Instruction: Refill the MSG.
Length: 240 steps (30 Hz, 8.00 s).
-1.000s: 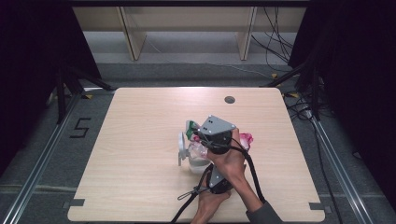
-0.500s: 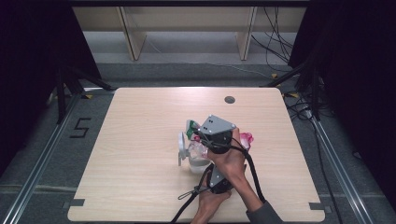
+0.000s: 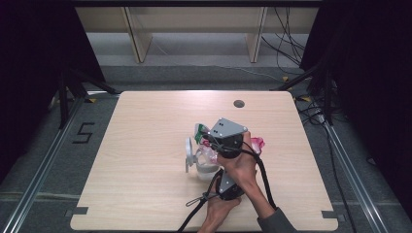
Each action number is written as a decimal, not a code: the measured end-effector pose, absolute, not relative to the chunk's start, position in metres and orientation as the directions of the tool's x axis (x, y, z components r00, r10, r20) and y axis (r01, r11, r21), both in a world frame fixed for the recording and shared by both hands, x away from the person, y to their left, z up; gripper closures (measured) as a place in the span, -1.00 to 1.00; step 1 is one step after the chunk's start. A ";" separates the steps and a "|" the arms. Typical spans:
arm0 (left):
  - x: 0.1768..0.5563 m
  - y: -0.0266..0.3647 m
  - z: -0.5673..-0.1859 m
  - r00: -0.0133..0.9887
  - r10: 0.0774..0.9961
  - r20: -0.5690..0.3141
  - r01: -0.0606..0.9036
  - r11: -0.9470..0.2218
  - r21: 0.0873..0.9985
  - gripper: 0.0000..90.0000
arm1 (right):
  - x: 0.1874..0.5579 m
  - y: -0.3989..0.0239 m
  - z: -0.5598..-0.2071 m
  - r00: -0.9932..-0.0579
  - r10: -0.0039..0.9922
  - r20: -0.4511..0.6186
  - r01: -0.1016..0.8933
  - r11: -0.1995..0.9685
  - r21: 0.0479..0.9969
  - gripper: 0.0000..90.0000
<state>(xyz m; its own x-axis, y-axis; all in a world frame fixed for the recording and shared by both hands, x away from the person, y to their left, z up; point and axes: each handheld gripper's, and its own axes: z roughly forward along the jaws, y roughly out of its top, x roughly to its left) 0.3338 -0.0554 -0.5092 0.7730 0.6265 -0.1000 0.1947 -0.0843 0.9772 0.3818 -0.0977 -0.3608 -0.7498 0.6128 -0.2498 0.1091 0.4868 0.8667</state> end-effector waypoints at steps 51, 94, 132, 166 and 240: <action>0.333 -0.054 -0.512 0.767 0.626 -0.136 0.206 -0.040 0.978 0.67 | 0.382 -0.092 -0.360 -0.777 0.573 -0.262 0.093 0.516 0.852 1.00; 0.331 -0.058 -0.510 0.769 0.626 -0.131 0.186 -0.024 0.982 0.67 | 0.383 -0.090 -0.360 -0.784 0.554 -0.278 0.097 0.553 0.828 1.00; 0.332 -0.061 -0.511 0.773 0.609 -0.178 0.195 0.039 0.980 0.66 | 0.382 -0.088 -0.361 -0.789 0.545 -0.285 0.092 0.563 0.822 1.00; 0.332 -0.059 -0.510 0.757 0.630 -0.173 0.202 0.026 0.979 0.66 | 0.383 -0.088 -0.360 -0.788 0.548 -0.281 0.086 0.549 0.832 1.00; 0.334 -0.068 -0.510 0.754 0.591 -0.286 0.214 0.190 0.958 0.67 | 0.381 -0.082 -0.362 -0.786 0.540 -0.301 0.082 0.574 0.814 1.00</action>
